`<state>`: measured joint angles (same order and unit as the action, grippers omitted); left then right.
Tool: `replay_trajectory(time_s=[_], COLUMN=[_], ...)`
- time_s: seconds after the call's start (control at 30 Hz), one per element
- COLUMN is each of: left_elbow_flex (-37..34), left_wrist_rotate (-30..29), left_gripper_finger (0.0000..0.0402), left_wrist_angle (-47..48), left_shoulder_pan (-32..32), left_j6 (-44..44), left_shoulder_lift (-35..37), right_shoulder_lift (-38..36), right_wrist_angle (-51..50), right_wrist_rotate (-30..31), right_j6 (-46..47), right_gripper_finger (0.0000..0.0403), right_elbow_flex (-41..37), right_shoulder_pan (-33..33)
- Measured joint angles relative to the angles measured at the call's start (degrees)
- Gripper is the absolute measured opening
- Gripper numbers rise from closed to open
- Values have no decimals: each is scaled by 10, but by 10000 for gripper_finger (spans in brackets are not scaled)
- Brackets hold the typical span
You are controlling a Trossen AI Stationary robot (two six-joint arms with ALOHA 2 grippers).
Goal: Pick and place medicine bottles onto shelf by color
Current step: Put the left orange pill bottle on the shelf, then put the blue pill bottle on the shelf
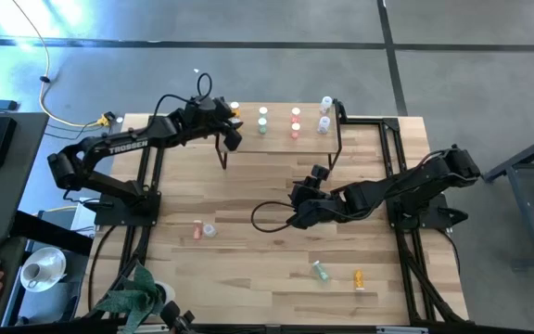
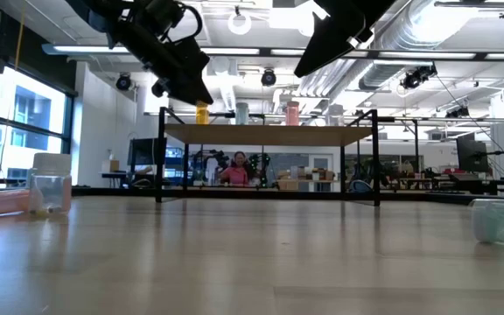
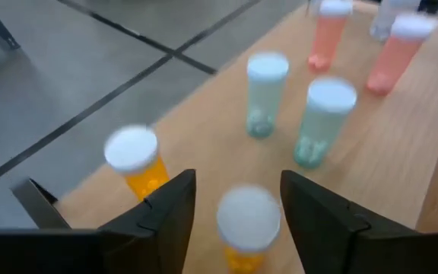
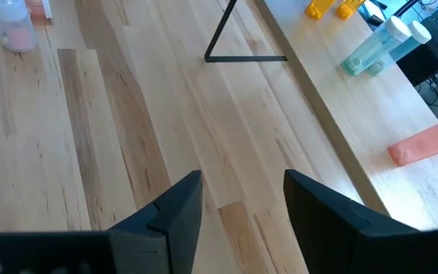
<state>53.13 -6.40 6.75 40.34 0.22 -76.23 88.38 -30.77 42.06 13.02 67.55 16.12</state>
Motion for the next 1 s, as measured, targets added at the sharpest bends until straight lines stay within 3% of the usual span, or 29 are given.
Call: replay_trajectory(time_s=[0.27, 0.5, 0.77, 1.0], left_elbow_flex=[69, 117, 109, 3], left_wrist_rotate=[4, 63, 111, 104], left_gripper_finger=[199, 198, 190, 175], left_wrist_angle=[86, 160, 196, 114], left_shoulder_pan=[-1, -6, -83, -186], left_j6=[-1, -1, 2, -24], left_shoulder_lift=[1, 12, 59, 94], right_shoulder_lift=[0, 0, 0, 0], right_wrist_angle=[-3, -8, -58, -97], right_wrist_rotate=[0, -5, -21, -61], right_j6=[0, 21, 84, 156], right_gripper_finger=[177, 177, 177, 177], right_elbow_flex=[0, 0, 0, 0], right_shoulder_pan=[0, 0, 0, 9])
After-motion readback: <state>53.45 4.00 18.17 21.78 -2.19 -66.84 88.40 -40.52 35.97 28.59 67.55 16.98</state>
